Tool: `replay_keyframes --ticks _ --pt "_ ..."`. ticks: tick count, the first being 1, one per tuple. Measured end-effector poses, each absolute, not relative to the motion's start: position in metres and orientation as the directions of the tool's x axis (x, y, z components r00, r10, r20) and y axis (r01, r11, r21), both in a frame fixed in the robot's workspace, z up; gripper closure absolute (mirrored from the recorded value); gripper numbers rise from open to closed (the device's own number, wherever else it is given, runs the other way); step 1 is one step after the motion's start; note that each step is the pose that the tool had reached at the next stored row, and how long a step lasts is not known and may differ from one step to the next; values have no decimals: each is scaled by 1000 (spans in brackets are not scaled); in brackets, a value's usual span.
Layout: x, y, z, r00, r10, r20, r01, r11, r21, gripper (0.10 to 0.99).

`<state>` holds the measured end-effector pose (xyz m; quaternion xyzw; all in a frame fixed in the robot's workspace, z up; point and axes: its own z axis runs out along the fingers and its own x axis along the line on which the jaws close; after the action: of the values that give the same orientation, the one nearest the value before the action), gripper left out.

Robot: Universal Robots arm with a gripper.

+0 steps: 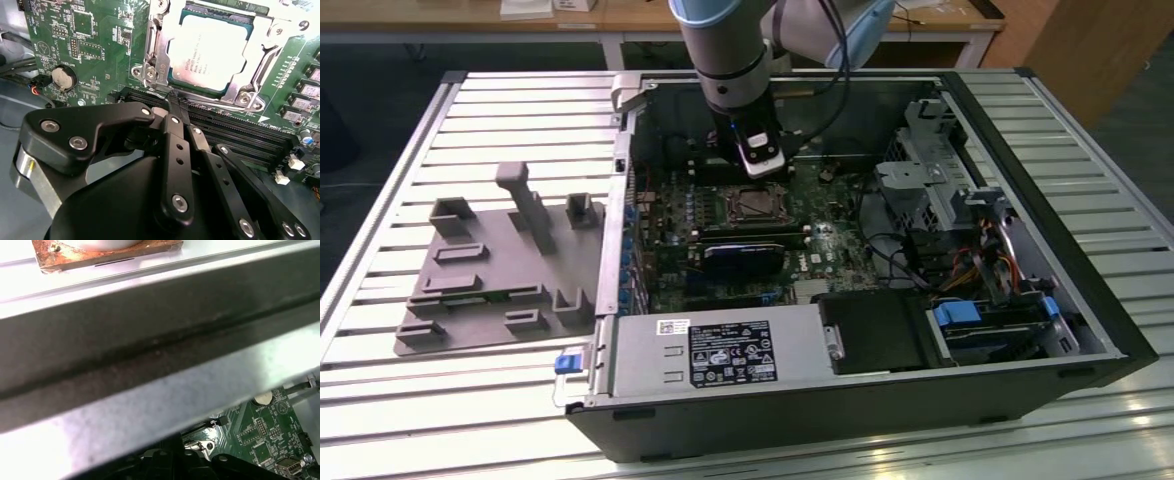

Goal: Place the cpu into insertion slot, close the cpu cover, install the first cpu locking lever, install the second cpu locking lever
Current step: 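Install the first cpu locking lever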

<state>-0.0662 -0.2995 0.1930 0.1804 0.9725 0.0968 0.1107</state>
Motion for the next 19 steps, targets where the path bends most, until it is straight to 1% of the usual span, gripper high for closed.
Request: replay_keyframes --ticks 19 --pt "-66 -300 191 -910 372 -183 329 916 228 984"
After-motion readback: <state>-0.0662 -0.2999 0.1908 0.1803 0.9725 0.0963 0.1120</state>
